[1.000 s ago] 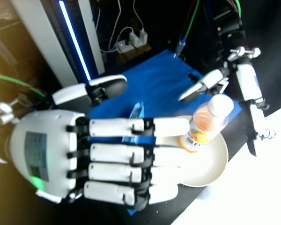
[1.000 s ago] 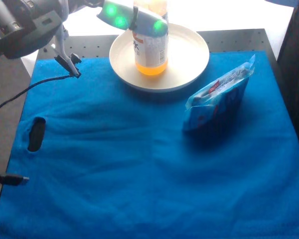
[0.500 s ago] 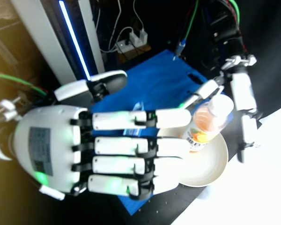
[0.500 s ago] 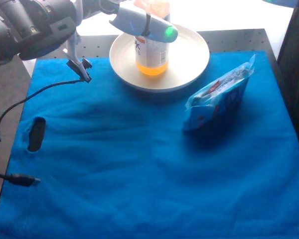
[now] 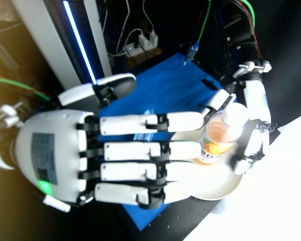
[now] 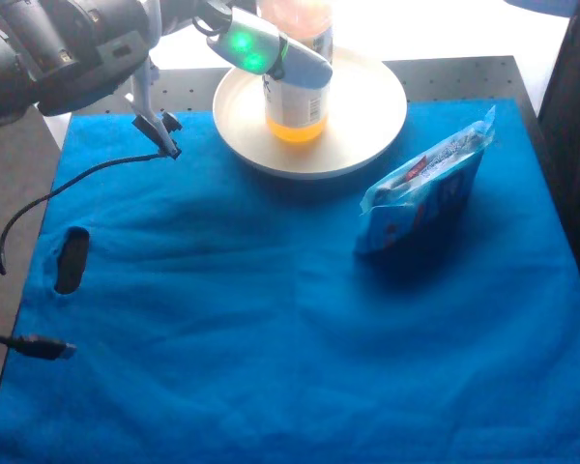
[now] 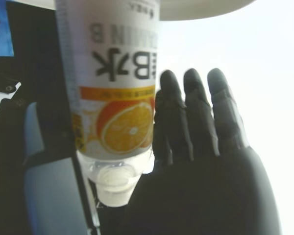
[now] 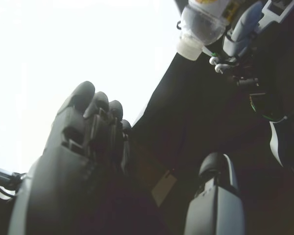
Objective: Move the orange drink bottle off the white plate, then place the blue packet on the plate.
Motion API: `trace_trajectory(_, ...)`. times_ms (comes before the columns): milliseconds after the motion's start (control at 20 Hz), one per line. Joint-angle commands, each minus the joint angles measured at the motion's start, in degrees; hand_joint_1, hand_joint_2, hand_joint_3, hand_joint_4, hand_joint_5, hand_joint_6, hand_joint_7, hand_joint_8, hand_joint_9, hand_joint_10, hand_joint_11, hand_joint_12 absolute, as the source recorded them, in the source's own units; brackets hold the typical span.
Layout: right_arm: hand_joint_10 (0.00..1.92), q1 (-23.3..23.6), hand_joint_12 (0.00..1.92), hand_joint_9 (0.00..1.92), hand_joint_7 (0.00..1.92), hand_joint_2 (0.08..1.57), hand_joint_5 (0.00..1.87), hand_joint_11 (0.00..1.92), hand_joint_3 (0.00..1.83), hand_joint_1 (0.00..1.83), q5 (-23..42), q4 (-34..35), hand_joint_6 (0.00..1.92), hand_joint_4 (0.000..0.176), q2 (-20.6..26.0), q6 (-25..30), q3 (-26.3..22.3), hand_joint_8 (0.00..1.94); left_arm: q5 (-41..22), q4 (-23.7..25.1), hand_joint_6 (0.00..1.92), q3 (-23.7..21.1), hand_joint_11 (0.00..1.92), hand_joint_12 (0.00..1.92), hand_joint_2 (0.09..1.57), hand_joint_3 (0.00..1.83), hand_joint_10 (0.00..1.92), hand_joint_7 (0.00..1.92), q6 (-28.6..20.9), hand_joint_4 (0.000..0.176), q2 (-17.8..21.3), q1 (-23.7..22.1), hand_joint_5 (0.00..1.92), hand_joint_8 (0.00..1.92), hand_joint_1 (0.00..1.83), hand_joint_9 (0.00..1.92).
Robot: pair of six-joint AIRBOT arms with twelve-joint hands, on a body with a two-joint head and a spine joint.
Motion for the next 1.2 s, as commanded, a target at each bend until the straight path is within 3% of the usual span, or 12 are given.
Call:
trace_trajectory(0,0.01,0.85,0.45,0.24,0.34,0.86,0.2,0.0,0.0,0.56,6.64,2.59,0.0,0.058,-0.04,0.59,-0.07,0.01,-5.5,-1.78,0.8,0.53,0.56,1.32,1.07,0.0,0.03,1.07,-1.36,0.045,-0.1,-0.59,1.08,0.83,1.23,1.16)
trace_trajectory(200,0.0,0.85,0.35,0.19,0.29,0.92,0.13,0.0,0.01,0.54,6.86,2.53,0.0,0.057,-0.04,0.59,-0.21,0.0,-8.5,-2.79,0.76,0.77,0.41,1.15,1.05,0.0,0.02,1.13,-2.57,0.046,-0.09,-0.45,1.1,0.75,1.24,1.16)
trace_trajectory(350,0.01,0.85,0.27,0.21,0.31,0.93,0.13,0.0,0.0,0.53,7.32,2.41,0.0,0.057,-0.03,0.59,-0.49,0.01,-13.29,-5.13,0.68,0.4,0.37,1.08,1.06,0.0,0.03,1.04,-4.21,0.018,1.07,0.0,1.17,0.88,1.25,1.11)
trace_trajectory(400,0.01,0.85,0.26,0.21,0.32,0.92,0.14,0.01,0.0,0.54,7.44,2.38,0.01,0.071,-0.03,0.58,-0.51,0.01,-14.92,-6.44,0.78,-0.17,0.4,1.06,1.08,0.0,0.01,0.95,-4.37,0.0,1.89,0.51,1.15,0.95,1.25,1.04)
trace_trajectory(450,0.01,0.85,0.26,0.22,0.32,0.92,0.14,0.02,0.0,0.54,7.51,2.38,0.0,0.065,-0.03,0.58,-0.53,0.01,-16.11,-7.28,0.93,-0.76,0.42,1.0,1.11,0.0,0.02,0.87,-4.4,0.0,2.47,0.75,1.09,1.0,1.25,0.97)
trace_trajectory(650,0.01,0.84,0.23,0.23,0.38,0.92,0.14,0.03,0.0,0.53,7.55,2.38,0.0,0.07,-0.03,0.58,-0.81,0.01,-21.64,-8.53,0.68,-4.48,0.76,1.18,1.06,0.0,0.13,1.1,-5.69,0.0,6.86,1.55,1.09,0.9,1.25,1.26)
trace_trajectory(750,0.0,0.84,0.24,0.23,0.36,0.92,0.14,0.06,0.0,0.53,7.55,2.39,0.0,0.071,-0.03,0.58,-0.87,0.0,-24.35,-5.57,0.68,-8.03,0.58,1.26,1.09,0.0,0.09,1.02,-7.32,0.0,10.75,1.55,1.08,1.06,1.24,1.17)
trace_trajectory(900,0.0,0.83,0.25,0.22,0.35,0.93,0.11,0.07,0.0,0.52,7.55,2.39,0.0,0.062,-0.03,0.58,-0.91,0.0,-26.78,-2.84,0.75,-10.81,0.6,1.23,1.09,0.0,0.1,1.01,-9.42,0.0,14.01,1.56,1.06,1.04,1.23,1.14)
trace_trajectory(950,0.0,0.83,0.24,0.2,0.37,0.93,0.07,0.04,0.0,0.52,7.55,2.39,0.0,0.053,-0.03,0.58,-0.97,0.01,-27.6,-2.12,0.74,-11.74,0.52,1.2,1.09,0.0,0.07,0.99,-9.8,0.022,15.11,1.56,1.1,1.01,1.23,1.08)
trace_trajectory(1000,0.0,0.83,0.24,0.19,0.4,0.95,0.09,0.04,0.01,0.52,7.55,2.39,0.01,0.073,-0.02,0.58,-1.11,0.01,-28.62,-1.56,0.64,-12.85,0.37,1.44,1.1,0.0,0.06,0.91,-10.15,0.0,16.33,1.67,1.14,1.17,1.23,1.02)
trace_trajectory(1050,0.0,0.83,0.24,0.19,0.4,0.95,0.09,0.04,0.01,0.52,7.55,2.39,0.01,0.073,-0.02,0.58,-1.3,0.01,-29.46,-1.5,0.64,-14.1,0.37,1.44,1.1,0.0,0.06,0.91,-10.27,0.0,17.48,2.04,1.14,1.17,1.23,1.02)
trace_trajectory(1150,0.0,0.83,0.2,0.17,0.42,0.92,0.11,0.0,0.0,0.53,7.55,2.39,0.01,0.068,0.0,0.58,-1.45,0.01,-31.03,-1.24,0.64,-15.95,0.4,1.63,1.11,0.0,0.88,0.92,-10.27,0.0,19.09,2.85,1.08,1.26,1.25,0.8)
